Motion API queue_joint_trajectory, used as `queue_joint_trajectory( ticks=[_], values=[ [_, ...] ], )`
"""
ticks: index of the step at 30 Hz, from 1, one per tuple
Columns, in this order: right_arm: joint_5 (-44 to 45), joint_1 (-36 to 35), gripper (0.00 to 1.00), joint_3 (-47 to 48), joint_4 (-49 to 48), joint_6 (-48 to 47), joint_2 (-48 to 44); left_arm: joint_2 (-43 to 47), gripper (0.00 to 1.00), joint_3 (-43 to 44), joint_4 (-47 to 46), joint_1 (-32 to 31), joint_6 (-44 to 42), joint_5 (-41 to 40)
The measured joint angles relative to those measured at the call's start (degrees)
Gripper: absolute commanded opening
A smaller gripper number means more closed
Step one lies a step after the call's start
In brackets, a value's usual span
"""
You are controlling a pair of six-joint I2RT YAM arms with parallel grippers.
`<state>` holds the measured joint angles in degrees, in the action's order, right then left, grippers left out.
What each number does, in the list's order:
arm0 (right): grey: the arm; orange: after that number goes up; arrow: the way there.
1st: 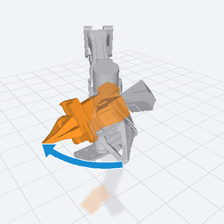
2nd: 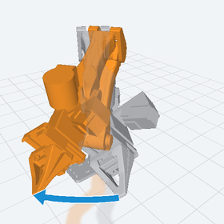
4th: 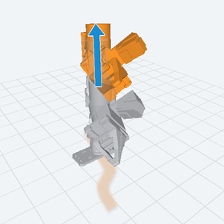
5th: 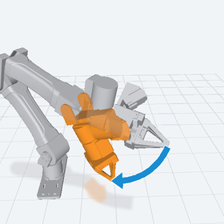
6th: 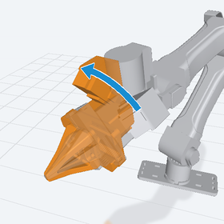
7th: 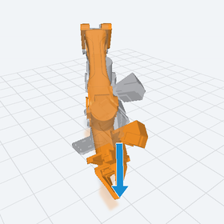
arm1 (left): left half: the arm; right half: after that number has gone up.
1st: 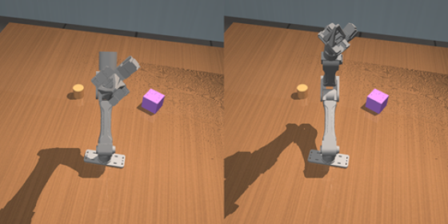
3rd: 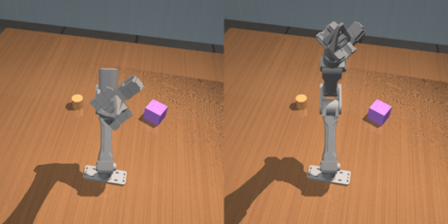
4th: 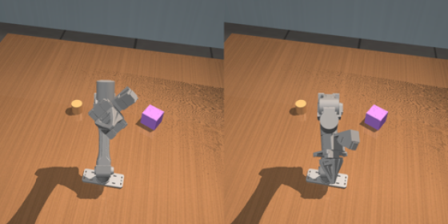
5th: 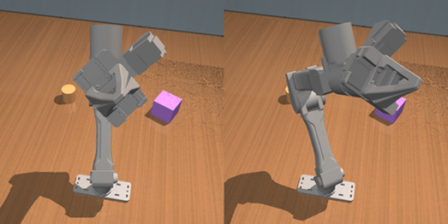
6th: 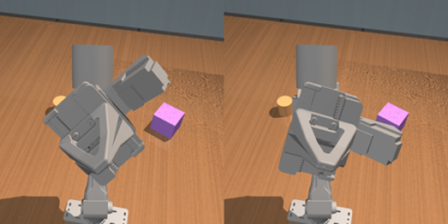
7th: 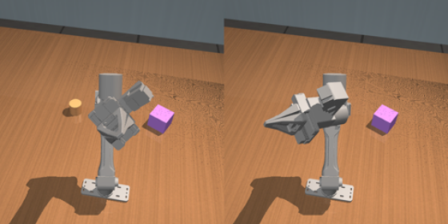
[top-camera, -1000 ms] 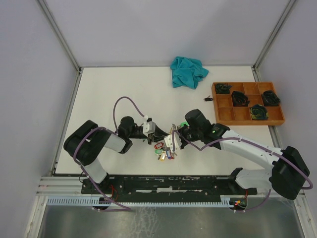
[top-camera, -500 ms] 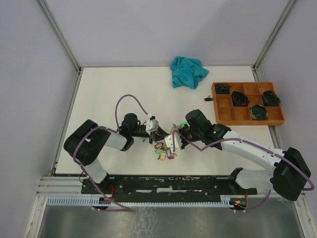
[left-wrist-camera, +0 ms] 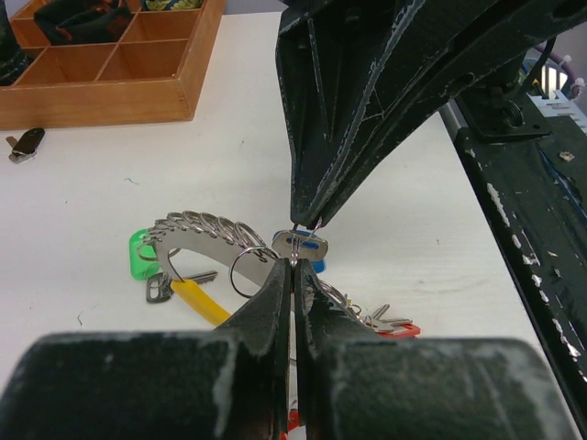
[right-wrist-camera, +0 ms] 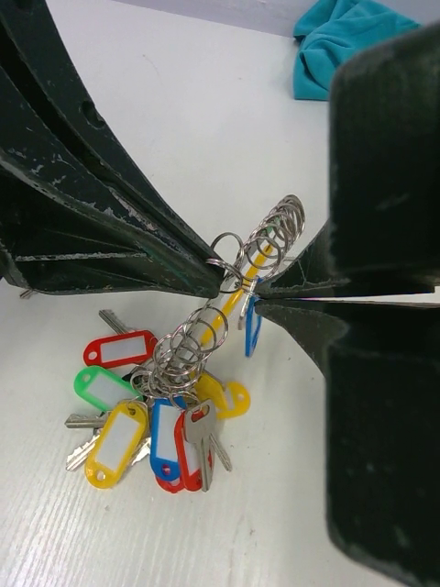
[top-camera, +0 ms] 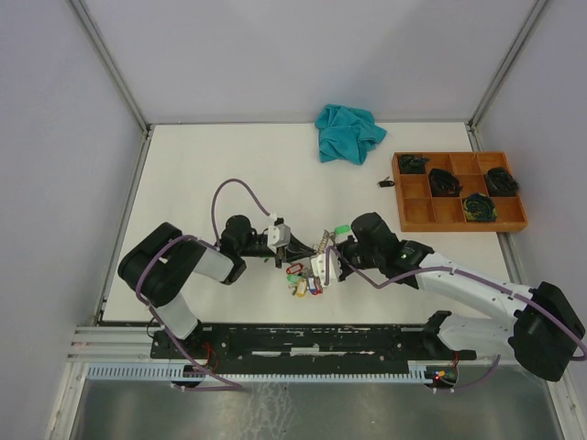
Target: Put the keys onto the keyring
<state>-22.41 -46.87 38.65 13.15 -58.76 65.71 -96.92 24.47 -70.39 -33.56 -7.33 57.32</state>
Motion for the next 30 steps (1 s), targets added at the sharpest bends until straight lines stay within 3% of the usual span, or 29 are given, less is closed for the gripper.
queue_joint_trajectory(
  ticks=[25, 30],
  values=[
    [0.0, 0.1, 0.01, -5.3, -16.8, 5.4, 5.6, 0.0, 0.03, -2.7, -5.6, 0.9, 2.6, -3.6],
    [2.1, 0.1, 0.01, -6.6, -19.0, 7.4, 5.2, 0.0, 0.17, -2.6, -4.1, 0.8, 2.6, -6.3]
  ],
)
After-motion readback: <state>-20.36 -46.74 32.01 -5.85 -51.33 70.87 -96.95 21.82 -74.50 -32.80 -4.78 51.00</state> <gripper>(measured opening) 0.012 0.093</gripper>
